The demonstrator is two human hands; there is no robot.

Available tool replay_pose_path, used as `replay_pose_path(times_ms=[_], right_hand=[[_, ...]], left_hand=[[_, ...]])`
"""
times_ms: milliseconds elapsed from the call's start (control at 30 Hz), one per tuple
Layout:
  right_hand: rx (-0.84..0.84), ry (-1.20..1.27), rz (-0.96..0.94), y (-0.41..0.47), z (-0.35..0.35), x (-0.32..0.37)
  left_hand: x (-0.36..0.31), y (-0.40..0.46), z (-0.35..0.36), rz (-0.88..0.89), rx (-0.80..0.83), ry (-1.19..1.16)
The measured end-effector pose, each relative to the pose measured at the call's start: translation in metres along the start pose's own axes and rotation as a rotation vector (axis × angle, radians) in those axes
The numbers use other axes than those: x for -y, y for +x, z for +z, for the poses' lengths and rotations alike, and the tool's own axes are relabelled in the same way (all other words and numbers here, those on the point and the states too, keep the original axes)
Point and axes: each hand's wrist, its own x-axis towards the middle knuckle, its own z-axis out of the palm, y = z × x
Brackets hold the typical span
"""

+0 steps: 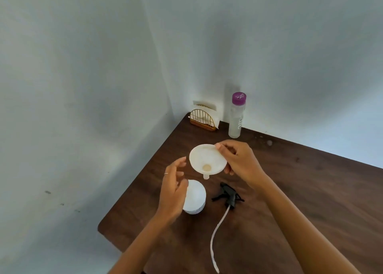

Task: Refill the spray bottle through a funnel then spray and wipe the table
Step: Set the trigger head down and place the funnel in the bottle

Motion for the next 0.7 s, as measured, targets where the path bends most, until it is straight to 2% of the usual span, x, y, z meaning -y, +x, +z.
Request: replay_pose_path(times_ms=[133,267,467,700], right_hand=[[0.018,0.015,-0.02,-0.001,0.017,0.011],[0.041,0.006,-0.041,-0.003,0.035,0.015],[0.009,-0.064,-0.096,-0.008,0.057,0.009],[-0.019,-0.156,-0.129,-0.006,0.065,-0.004]], left_hand=[[0.03,-0.003,0.003,0.001,0.09,0.108],[0.041,-0.003,0.01,-0.06,0.039,0.065],[0.048,-0.01,0.015,-0.037,-0.014,0.015],[0.054,-0.007,0.013,-0.1,-0.056,0.078]])
